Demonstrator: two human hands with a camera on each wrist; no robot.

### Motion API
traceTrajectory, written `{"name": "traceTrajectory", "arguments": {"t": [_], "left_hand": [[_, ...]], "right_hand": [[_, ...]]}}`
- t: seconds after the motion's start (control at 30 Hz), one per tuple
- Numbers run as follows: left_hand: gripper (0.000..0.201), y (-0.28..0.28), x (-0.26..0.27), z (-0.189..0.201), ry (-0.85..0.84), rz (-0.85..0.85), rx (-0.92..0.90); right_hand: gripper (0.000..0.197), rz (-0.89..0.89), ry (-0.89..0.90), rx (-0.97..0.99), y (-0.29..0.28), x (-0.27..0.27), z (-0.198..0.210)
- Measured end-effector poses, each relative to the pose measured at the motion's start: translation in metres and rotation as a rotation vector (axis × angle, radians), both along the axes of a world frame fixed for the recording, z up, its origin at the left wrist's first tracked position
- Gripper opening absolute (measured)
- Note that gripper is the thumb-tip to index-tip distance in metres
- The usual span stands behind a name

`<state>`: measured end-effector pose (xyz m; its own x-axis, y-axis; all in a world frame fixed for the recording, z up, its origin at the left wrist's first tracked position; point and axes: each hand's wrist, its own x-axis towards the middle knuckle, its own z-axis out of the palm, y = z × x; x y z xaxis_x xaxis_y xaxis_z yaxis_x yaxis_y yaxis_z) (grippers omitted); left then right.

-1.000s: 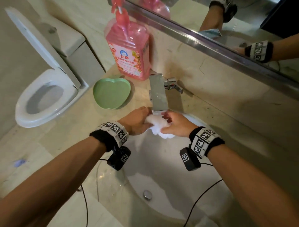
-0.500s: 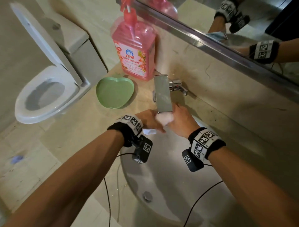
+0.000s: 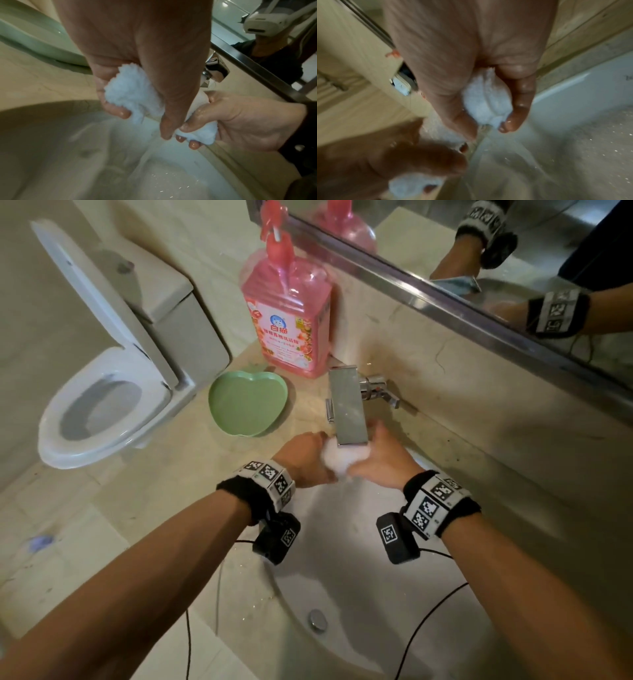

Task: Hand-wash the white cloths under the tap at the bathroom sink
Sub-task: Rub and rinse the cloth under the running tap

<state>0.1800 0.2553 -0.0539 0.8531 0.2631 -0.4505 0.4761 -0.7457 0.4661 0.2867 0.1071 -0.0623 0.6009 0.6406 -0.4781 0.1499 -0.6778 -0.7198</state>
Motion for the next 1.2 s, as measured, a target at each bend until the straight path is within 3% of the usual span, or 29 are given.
{"name": "traceTrajectory", "arguments": {"t": [0.07, 0.2, 0.33, 0.43, 0.53, 0.63, 0.8, 0.93, 1.0, 1.1, 1.2], "left_hand": [[0.083, -0.006, 0.003, -0.002, 0.016, 0.043, -0.137], [0.092, -0.019, 0.011, -0.004, -0.112, 0.102, -0.267], [0.087, -0.018, 0.002, -0.006, -0.041, 0.098, -0.173], [0.071, -0.022, -0.01, 0.002, 0.045, -0.027, 0.008], [0.047, -0.027, -0.027, 0.02, -0.008, -0.222, 0.154], [0.041, -0.026, -0.04, 0.047, -0.162, -0.342, 0.234], [0.05, -0.032, -0.052, 0.1, -0.364, -0.485, 0.314], [0.045, -0.037, -0.049, 0.127, -0.378, -0.499, 0.421], [0.041, -0.04, -0.048, 0.132, -0.309, -0.512, 0.478], [0.033, -0.046, -0.047, 0.127, -0.176, -0.527, 0.533], [0.026, -0.059, -0.046, 0.105, -0.038, -0.487, 0.526]], "right_hand": [[0.121, -0.104, -0.062, -0.015, -0.007, 0.004, 0.008], [0.126, -0.162, -0.252, -0.005, -0.017, 0.003, 0.023], [0.127, -0.079, -0.323, -0.015, -0.012, -0.008, 0.03], [0.133, -0.009, -0.24, -0.061, -0.026, -0.017, 0.032], [0.11, 0.056, 0.038, -0.073, -0.046, -0.034, 0.04], [0.077, 0.046, 0.248, 0.007, -0.061, -0.057, 0.053], [0.056, -0.028, 0.331, 0.119, -0.063, -0.074, 0.085], [0.05, -0.104, 0.377, 0.21, -0.064, -0.086, 0.1], [0.056, -0.097, 0.222, 0.143, -0.063, -0.089, 0.104], [0.071, 0.061, -0.159, -0.05, -0.063, -0.092, 0.101], [0.056, 0.209, -0.427, -0.204, -0.064, -0.1, 0.088]]}}
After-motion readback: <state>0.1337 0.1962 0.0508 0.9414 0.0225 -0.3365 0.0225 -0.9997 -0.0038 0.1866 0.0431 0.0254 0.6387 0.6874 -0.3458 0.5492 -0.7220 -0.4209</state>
